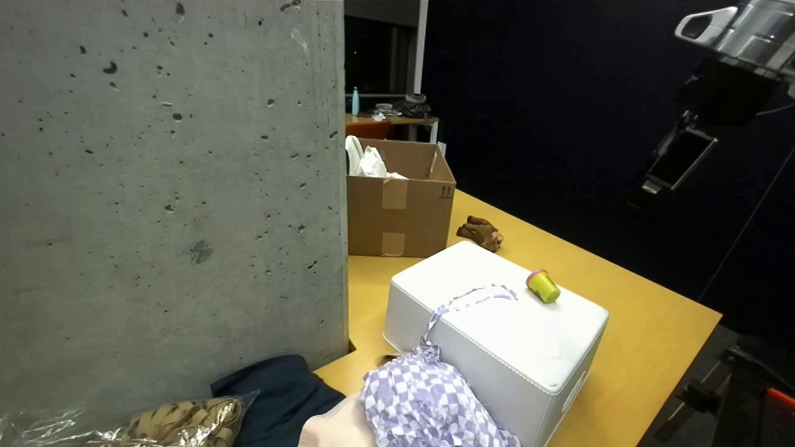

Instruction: Pick up the checked blue shirt and put it on the yellow container on the white bucket, lift up the checked blue shirt with the yellow container and put them on the white bucket, lift up the checked blue shirt with the yellow container and put them on the table

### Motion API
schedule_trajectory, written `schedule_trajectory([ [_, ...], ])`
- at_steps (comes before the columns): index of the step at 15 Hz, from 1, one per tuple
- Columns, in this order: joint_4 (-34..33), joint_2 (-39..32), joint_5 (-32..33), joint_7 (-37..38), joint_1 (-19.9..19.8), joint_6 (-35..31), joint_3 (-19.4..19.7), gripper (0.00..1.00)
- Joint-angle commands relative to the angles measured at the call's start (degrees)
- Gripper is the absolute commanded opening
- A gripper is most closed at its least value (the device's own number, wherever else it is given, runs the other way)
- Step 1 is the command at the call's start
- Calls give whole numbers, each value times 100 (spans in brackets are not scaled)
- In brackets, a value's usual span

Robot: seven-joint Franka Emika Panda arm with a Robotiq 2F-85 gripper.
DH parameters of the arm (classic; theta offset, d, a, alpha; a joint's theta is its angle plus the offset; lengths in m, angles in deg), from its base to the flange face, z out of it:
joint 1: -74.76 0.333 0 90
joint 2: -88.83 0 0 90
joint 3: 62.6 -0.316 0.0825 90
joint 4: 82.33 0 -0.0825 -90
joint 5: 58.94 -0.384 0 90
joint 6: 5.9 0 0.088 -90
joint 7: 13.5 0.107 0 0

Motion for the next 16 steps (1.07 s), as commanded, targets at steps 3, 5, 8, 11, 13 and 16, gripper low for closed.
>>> schedule_trajectory([
  [3,-1026,-1768,-1173,-1128,399,-801,-649,100],
  [5,-1511,-2496,-1354,-1465,231,-945,-1053,100],
  [8,-2517,-3571,-909,-1472,80,-612,-1504,100],
  [11,-3521,-4571,-400,-1322,193,-223,-1633,100],
  [13,-4189,-5194,-121,-1244,320,131,-1650,100],
  [16,-5138,-5984,173,-1143,558,884,-1618,100],
])
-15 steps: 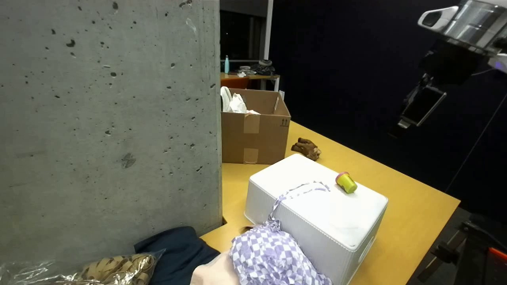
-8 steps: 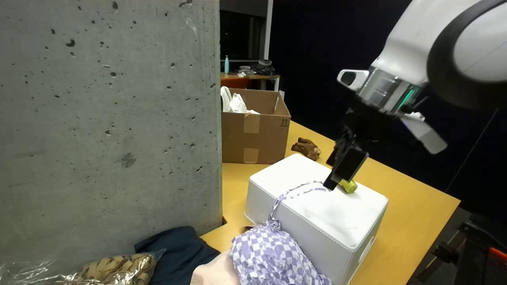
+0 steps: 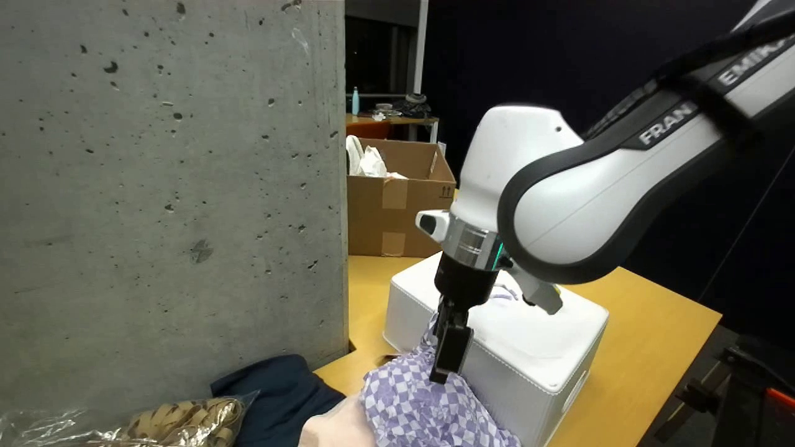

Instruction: Pick up the checked blue shirt and put it on the yellow container on the white bucket, lift up the checked blue shirt with the yellow container and put them on the white bucket, lift up the checked blue shirt with the yellow container and put them on the table

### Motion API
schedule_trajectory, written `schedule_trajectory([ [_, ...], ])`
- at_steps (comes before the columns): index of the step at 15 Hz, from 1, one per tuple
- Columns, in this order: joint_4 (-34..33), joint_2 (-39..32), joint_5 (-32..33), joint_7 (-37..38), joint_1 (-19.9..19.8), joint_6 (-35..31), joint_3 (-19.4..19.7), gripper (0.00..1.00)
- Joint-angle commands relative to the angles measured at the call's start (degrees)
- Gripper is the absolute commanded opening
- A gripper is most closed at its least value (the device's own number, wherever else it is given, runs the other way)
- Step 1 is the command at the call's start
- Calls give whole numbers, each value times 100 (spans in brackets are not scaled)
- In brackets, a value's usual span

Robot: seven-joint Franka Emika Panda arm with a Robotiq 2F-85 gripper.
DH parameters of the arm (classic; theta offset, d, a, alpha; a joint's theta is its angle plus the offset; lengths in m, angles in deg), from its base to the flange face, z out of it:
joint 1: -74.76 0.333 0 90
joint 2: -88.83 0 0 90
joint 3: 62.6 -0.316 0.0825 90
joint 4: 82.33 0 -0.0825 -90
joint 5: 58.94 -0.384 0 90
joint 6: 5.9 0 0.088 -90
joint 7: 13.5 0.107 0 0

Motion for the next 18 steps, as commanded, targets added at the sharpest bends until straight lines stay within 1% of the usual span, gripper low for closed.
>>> schedule_trajectory([
  [1,-1416,-1054,378,154,238,971,-18,100],
  [4,-2328,-1728,509,156,468,1625,22,100],
  [5,-2615,-1915,549,138,515,1784,30,75],
  [6,-2810,-2035,571,147,558,1921,34,72],
  [7,-2982,-2137,572,132,581,2020,24,65],
  [8,-3185,-2259,585,126,607,2120,33,56],
  [12,-3851,-2591,556,88,654,2522,19,27],
  [13,-4009,-2653,550,81,668,2627,19,18],
  [15,-4266,-2706,553,96,717,2818,34,5],
  [16,-4370,-2709,556,110,744,2913,45,0],
  [18,-4547,-2642,570,187,814,3105,91,0],
])
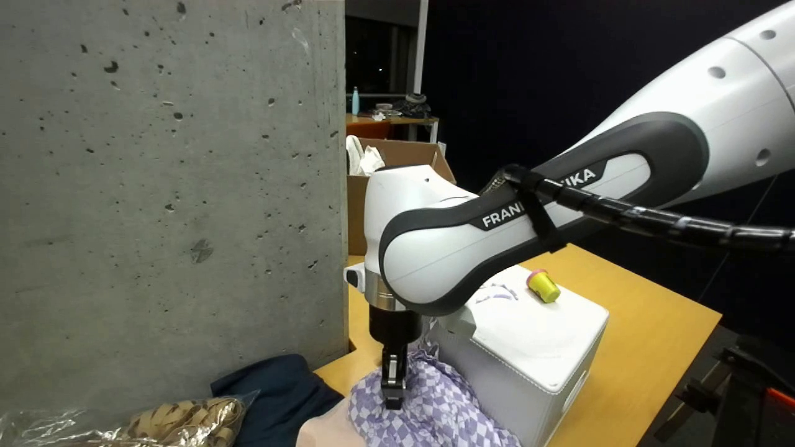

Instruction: Pick up the checked blue shirt and put it on the yellow container on the white bucket, lift up the checked blue shirt with the yellow container and put them on the white bucket, lift up the checked blue shirt with the yellow container and put them on the table

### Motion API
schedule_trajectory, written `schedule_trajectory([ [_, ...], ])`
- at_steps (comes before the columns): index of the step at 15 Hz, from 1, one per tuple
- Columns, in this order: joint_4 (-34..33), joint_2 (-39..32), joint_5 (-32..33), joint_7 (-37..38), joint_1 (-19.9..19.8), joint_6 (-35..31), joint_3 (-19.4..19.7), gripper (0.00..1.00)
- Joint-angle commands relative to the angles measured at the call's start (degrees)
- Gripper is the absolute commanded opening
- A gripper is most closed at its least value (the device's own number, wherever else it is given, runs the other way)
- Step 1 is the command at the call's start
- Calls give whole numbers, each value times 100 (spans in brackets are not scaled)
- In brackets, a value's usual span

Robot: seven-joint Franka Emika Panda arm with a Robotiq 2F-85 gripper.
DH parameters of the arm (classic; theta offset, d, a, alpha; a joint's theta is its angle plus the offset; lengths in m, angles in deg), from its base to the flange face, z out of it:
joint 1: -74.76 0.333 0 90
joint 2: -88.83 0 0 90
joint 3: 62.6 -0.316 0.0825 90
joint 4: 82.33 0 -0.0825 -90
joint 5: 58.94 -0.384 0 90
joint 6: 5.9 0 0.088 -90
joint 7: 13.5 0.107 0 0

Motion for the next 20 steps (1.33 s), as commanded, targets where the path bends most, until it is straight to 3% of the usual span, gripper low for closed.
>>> schedule_trajectory([
  [1,-579,-29,128,175,181,463,101,0],
  [5,-446,456,155,446,216,412,307,1],
  [7,-54,957,152,679,124,154,425,1],
  [14,1582,2734,3,1499,-389,-966,899,1],
  [20,3167,3993,38,2125,-891,-1446,1061,1],
])
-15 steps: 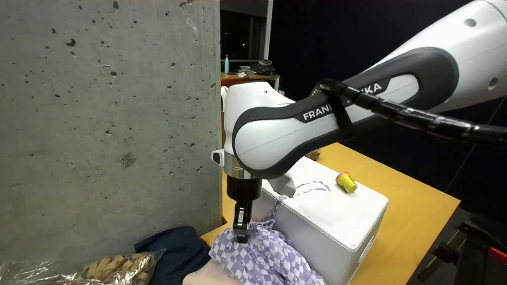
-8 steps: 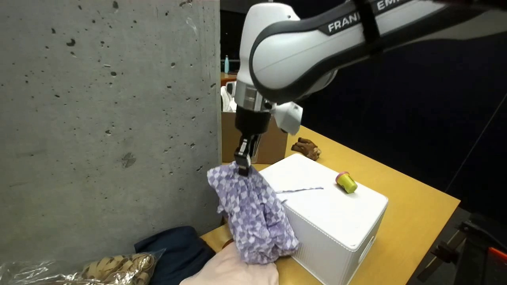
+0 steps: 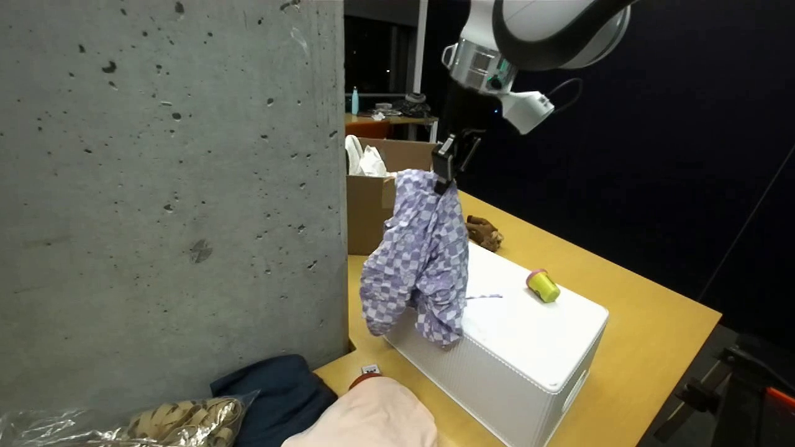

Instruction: Pick up the checked blue shirt and put it on the yellow container on the white bucket, lift up the checked blue shirt with the yellow container and put them on the white bucket, lift up the checked blue shirt with the yellow container and put them on the table

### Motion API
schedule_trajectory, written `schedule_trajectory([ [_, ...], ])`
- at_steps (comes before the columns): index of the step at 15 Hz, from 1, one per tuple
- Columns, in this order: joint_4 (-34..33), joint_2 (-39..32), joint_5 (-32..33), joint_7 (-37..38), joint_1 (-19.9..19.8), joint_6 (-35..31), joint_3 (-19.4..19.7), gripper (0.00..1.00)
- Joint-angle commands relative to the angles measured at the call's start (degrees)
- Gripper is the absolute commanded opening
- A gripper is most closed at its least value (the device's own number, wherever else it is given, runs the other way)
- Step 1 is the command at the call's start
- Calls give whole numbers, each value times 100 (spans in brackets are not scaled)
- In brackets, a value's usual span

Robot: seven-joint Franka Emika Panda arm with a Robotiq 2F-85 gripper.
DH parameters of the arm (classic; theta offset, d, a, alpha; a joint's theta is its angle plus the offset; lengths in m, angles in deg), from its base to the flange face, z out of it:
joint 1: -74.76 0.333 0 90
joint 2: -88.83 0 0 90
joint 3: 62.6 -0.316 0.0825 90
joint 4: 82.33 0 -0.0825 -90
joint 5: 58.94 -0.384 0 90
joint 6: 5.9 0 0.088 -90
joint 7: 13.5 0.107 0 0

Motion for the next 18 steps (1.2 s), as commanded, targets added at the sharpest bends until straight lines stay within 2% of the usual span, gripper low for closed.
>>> schedule_trajectory([
  [1,1403,961,-46,359,-260,-414,124,1],
  [4,2326,1390,-260,348,-641,-759,155,1],
  [9,3990,1984,-787,176,-1299,-1690,241,1],
  [12,4651,2207,-1019,80,-1542,-2095,279,3],
  [13,4809,2271,-1080,66,-1591,-2179,279,23],
  [18,5227,2537,-1021,214,-1520,-2330,319,60],
])
